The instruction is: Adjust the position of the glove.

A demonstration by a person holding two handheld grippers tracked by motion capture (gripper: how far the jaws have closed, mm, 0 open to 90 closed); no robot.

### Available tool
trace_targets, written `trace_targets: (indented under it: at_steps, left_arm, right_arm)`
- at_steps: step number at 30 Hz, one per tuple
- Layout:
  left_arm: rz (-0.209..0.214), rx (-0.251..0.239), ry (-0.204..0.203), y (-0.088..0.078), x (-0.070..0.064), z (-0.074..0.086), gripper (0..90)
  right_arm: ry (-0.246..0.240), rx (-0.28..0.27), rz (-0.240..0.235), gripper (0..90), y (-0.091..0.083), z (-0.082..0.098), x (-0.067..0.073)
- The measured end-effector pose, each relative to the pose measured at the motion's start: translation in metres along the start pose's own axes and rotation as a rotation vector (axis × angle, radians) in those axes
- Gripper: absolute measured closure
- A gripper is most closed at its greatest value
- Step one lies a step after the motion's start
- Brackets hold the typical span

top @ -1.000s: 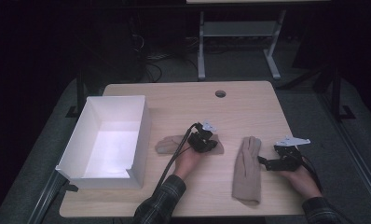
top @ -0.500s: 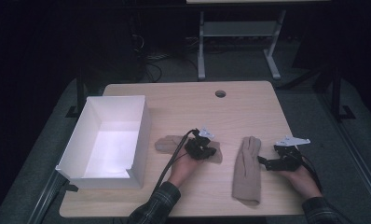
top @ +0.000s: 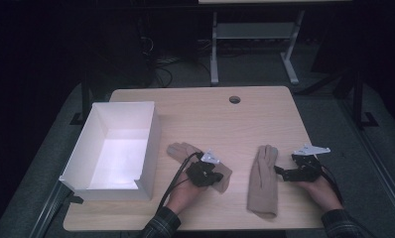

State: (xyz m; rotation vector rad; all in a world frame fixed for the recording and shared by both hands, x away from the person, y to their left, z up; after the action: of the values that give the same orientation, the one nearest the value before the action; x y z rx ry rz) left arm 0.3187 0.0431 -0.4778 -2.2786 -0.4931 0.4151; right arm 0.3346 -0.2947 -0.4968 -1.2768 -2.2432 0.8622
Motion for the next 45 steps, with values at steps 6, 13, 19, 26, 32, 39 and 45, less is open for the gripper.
trace_targets:
  at_steps: [6,13,19,26,32,39,45]
  left_arm:
    - [-0.018,0.03,0.024,-0.019,-0.007,0.017,89.8]
    - [-0.033,0.04,-0.014,-0.045,-0.013,0.045,89.8]
    - [-0.083,-0.014,-0.033,-0.062,-0.009,0.044,89.8]
    - [-0.183,-0.056,-0.06,-0.06,0.017,0.021,89.8]
    - [-0.274,-0.046,-0.073,-0.037,0.045,0.004,89.8]
    - [-0.277,0.0,-0.078,-0.017,0.057,0.002,89.8]
    - [-0.244,-0.011,-0.06,-0.015,0.055,0.002,89.8]
  right_arm:
    - [0.0,0.0,0.0,12.9,0.0,0.0,0.0]
    - [0.001,0.0,0.0,12.9,0.0,0.0,0.0]
    - [0.002,0.0,0.002,12.9,0.0,0.0,0.0]
    - [0.005,0.001,0.002,12.9,0.0,0.0,0.001]
    - [0.006,0.002,0.002,12.9,0.0,0.0,0.001]
    - [0.003,0.0,-0.001,12.9,0.0,0.0,0.0]
    - [0.0,0.0,0.0,12.9,0.0,0.0,0.0]
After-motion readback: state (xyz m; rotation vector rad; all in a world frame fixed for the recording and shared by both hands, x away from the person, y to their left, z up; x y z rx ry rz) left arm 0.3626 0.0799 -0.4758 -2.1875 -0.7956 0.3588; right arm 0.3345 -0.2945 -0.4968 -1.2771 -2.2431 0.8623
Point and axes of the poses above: each handheld gripper's, and its own axes: y roughly forward along the jaws, z roughly out of its underside, x roughly to its left, the point moved 2 cm from there along y, roughly forward along the jaws, and after that the axes turned 2 degrees about y, right-handed, at the moved point
